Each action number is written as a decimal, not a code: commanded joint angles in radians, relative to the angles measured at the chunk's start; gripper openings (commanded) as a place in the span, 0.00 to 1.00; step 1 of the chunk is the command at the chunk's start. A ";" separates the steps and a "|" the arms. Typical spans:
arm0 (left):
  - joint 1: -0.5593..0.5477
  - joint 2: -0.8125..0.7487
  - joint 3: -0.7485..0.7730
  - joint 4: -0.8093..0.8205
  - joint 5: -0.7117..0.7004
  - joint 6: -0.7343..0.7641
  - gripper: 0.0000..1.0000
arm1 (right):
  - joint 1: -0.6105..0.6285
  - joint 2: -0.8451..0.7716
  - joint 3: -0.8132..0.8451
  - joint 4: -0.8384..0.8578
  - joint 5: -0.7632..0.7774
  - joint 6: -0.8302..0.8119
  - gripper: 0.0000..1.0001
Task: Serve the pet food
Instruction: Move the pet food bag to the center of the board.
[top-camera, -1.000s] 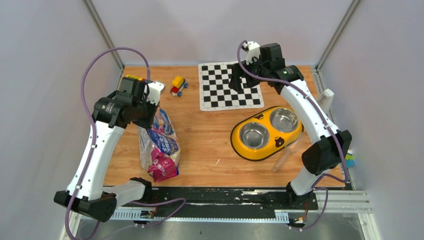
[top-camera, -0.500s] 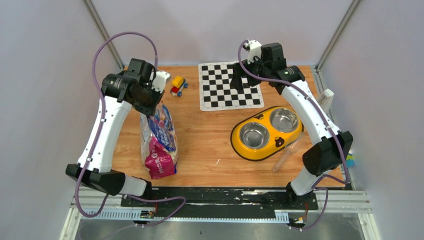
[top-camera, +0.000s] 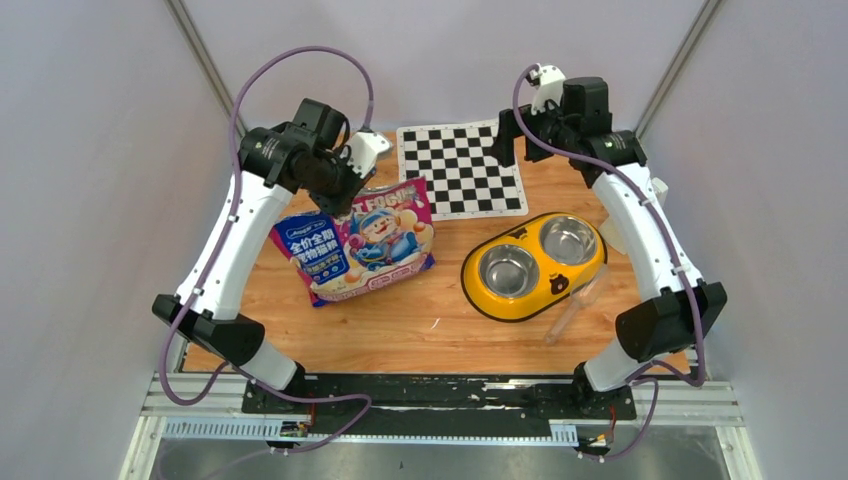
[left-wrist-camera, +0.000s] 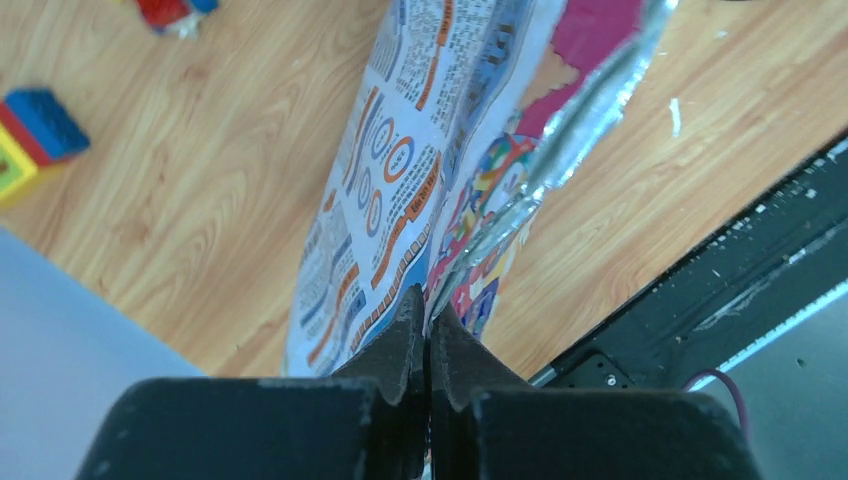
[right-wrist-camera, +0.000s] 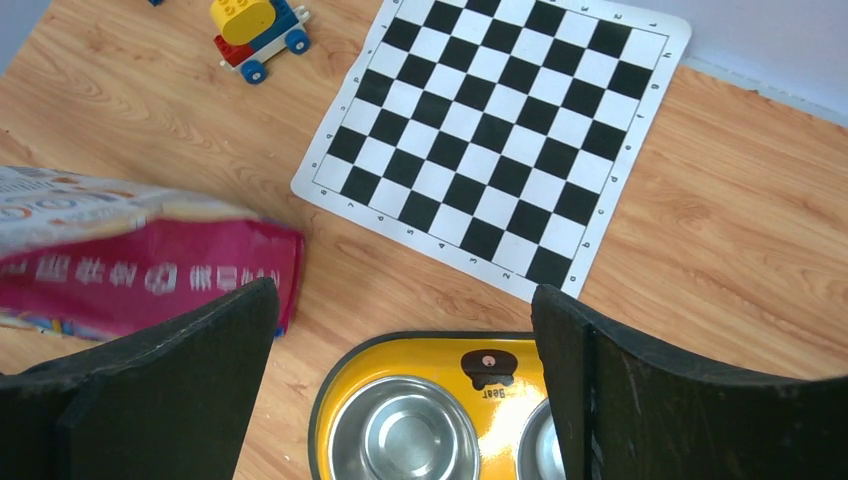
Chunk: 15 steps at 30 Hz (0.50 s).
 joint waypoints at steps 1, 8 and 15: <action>-0.034 -0.080 0.164 0.197 0.156 0.098 0.00 | -0.035 -0.055 0.024 0.039 -0.030 0.016 1.00; -0.086 -0.124 -0.027 0.349 0.264 0.138 0.00 | -0.050 -0.082 -0.031 0.073 -0.070 0.030 1.00; -0.095 -0.175 -0.110 0.436 0.224 0.122 0.01 | -0.049 -0.113 -0.071 0.089 -0.085 0.025 1.00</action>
